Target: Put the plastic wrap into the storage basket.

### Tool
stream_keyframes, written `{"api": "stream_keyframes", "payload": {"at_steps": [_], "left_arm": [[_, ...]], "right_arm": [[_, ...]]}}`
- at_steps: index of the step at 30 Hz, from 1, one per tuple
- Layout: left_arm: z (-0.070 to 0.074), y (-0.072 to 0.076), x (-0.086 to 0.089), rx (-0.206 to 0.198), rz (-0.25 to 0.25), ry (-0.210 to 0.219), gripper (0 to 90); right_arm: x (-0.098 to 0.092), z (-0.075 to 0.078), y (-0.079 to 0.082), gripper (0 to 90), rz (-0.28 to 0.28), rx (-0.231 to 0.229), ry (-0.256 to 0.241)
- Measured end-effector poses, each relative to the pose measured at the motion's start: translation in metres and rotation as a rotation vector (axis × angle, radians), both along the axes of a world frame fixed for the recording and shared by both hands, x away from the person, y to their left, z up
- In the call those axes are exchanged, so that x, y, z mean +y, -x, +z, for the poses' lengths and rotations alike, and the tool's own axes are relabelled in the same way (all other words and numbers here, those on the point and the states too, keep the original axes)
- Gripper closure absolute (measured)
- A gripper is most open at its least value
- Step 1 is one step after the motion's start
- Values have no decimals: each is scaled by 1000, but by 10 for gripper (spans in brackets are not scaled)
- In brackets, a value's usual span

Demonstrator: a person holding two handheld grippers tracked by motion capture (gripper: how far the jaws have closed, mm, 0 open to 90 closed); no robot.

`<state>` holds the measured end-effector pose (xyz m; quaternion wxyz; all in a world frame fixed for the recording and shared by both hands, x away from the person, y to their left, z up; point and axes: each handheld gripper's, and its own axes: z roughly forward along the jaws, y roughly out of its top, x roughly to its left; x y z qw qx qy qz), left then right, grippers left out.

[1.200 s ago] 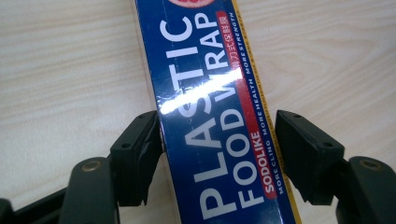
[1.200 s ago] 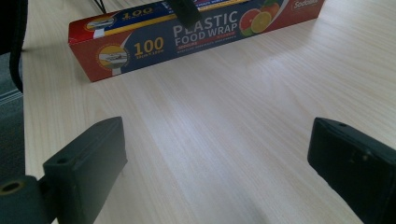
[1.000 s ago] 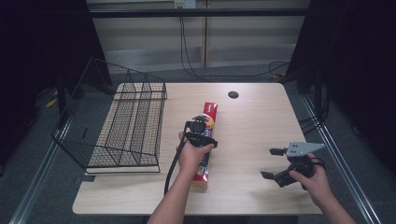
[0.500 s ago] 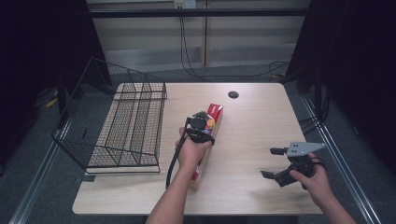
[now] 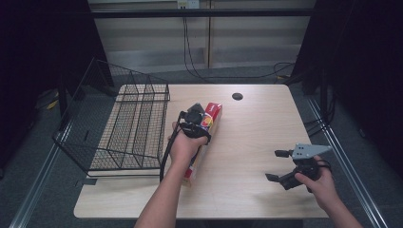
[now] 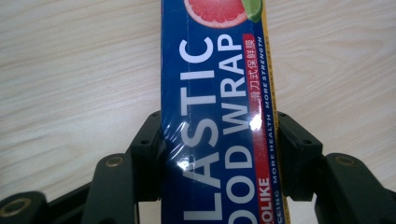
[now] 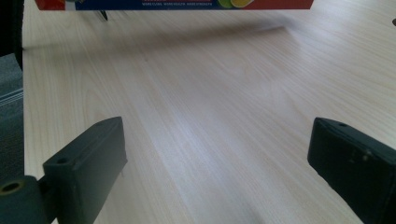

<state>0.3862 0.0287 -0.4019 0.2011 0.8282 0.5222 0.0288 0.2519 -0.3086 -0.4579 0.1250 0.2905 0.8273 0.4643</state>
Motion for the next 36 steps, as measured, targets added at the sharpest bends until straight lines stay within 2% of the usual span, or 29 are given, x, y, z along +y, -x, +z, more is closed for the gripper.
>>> {"api": "stream_keyframes", "payload": {"at_steps": [2,5,6,8,9,12,13,14,17,18,19,20,21,25,29,30,31,33,36], "left_arm": [[5,0,2,4,2,-9,444],[12,-1,6,12,28,11,444],[15,-2,9,5,8,0,444],[20,-2,12,-1,9,-9,444],[22,-2,12,1,26,-4,444],[28,-2,16,-2,15,-8,444],[30,-2,17,-4,36,-5,444],[32,-3,19,5,20,-12,444],[36,-2,21,14,60,3,444],[38,-3,23,5,37,-7,444],[40,-3,23,1,60,-4,445],[42,-4,25,2,38,-8,444],[44,-4,26,4,49,2,444],[51,-5,30,-2,47,-8,444],[58,-5,35,2,74,6,444],[59,-6,37,-5,52,-11,445],[61,-6,37,0,80,4,445],[64,-6,40,-6,84,-2,444],[69,-7,45,-7,101,15,444]], "right_arm": [[0,0,0,43,-3,3,0],[0,0,0,42,1,-1,-1],[0,0,0,43,0,0,-3],[0,1,0,42,-1,3,-6],[0,1,0,42,-1,0,-5],[0,1,0,42,2,-1,-2],[0,1,0,42,2,-1,-2],[0,1,0,42,3,1,-4],[0,1,0,42,-2,1,-6],[0,1,0,43,-4,-1,-5],[0,1,0,42,-6,-3,-6],[0,1,0,42,-7,-3,-9],[-1,1,0,42,-2,-3,-10],[0,1,0,42,-1,0,-7],[0,2,0,42,-2,-3,-7],[0,2,0,42,-3,-6,-7],[0,2,0,42,-3,-7,-7],[0,2,0,42,-4,-6,-7],[0,2,0,42,1,-7,-6]]}}
